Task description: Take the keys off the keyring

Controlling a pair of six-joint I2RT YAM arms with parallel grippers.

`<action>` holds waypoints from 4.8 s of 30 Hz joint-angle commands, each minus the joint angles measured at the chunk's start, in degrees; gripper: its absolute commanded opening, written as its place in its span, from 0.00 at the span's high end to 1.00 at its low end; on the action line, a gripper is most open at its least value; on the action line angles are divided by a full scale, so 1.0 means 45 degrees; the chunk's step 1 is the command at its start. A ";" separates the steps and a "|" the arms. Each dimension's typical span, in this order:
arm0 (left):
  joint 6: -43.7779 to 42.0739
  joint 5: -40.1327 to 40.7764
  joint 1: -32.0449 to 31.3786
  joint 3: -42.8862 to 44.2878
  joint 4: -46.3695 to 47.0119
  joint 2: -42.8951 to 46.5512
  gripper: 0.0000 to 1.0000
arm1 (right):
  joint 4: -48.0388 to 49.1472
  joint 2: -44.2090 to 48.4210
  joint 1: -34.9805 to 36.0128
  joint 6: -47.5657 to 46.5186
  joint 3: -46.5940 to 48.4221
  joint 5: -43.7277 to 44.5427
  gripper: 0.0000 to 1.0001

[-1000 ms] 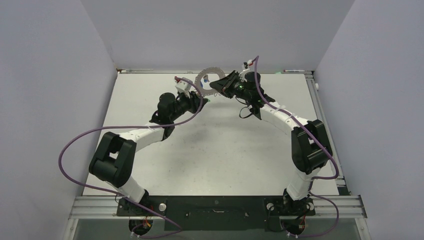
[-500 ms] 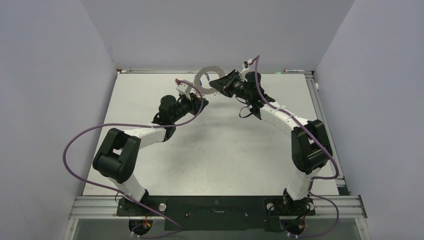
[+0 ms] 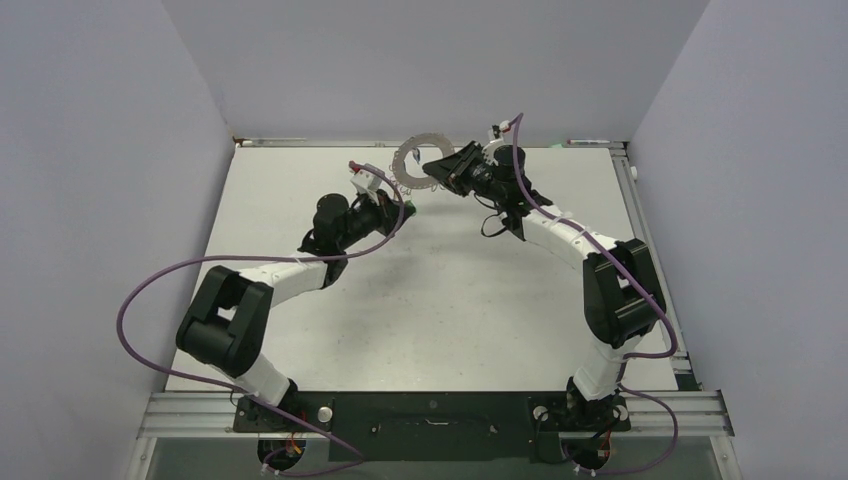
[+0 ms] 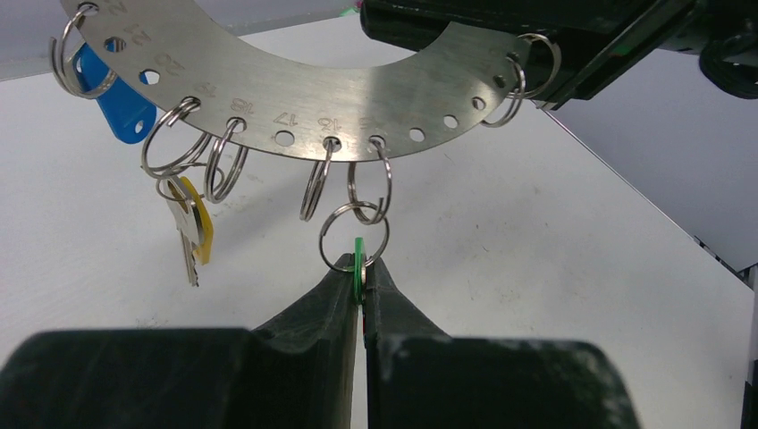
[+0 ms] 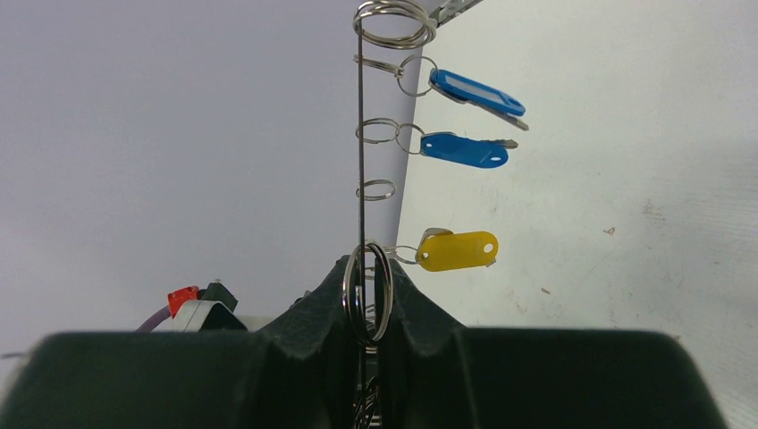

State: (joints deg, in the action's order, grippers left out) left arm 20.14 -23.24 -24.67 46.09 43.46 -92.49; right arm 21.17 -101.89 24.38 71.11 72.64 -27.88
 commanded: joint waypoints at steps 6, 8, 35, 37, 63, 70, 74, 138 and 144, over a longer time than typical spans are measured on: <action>-0.1962 -0.0439 0.0061 0.2055 -0.7046 0.1392 1.00 | 0.1714 0.0326 -0.0089 -0.0730 -0.1339 -0.0140 0.95; -0.2215 -0.0529 0.0088 0.2169 -0.7882 0.1594 1.00 | 0.1755 0.0355 -0.0054 -0.0941 -0.1683 -0.0292 0.95; -0.3999 -0.3616 -0.0007 0.3852 -1.5582 -0.0117 1.00 | -0.0064 0.0741 -0.0102 -0.5790 -0.5400 -0.4477 0.39; -0.3756 -0.4014 -0.0007 0.3926 -1.5828 -0.0315 1.00 | -0.0028 0.0863 -0.0402 -0.6320 -0.5420 -0.5274 0.34; -1.1574 0.1142 -0.0256 0.9004 -2.3632 -0.0071 1.00 | -0.4841 0.3590 -0.3352 -1.4757 -0.2143 -0.7735 0.11; -1.5274 0.3318 -0.0724 1.0040 -2.3400 0.0746 1.00 | -0.5598 0.3855 -0.4018 -1.5693 -0.1073 -0.6981 0.03; -1.7219 0.4297 -0.1122 0.9546 -2.2284 0.1618 1.00 | -0.6078 0.3743 -0.4113 -1.6369 -0.0291 -0.6233 0.10; -2.6977 -0.6208 -0.1804 -0.3876 -0.3605 0.9891 1.00 | -0.7832 0.3756 0.0699 -2.2535 -0.0054 -1.1099 0.47; -2.7142 -0.6835 -0.1804 -0.4146 -0.2808 0.9687 1.00 | -0.9850 0.3707 0.1318 -2.4147 0.0553 -1.1472 0.53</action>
State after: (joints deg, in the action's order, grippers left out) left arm -100.16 -49.74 -32.60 27.35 23.77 -48.84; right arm -17.72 -86.24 28.67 -29.30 71.72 -74.87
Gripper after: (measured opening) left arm 0.017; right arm 0.478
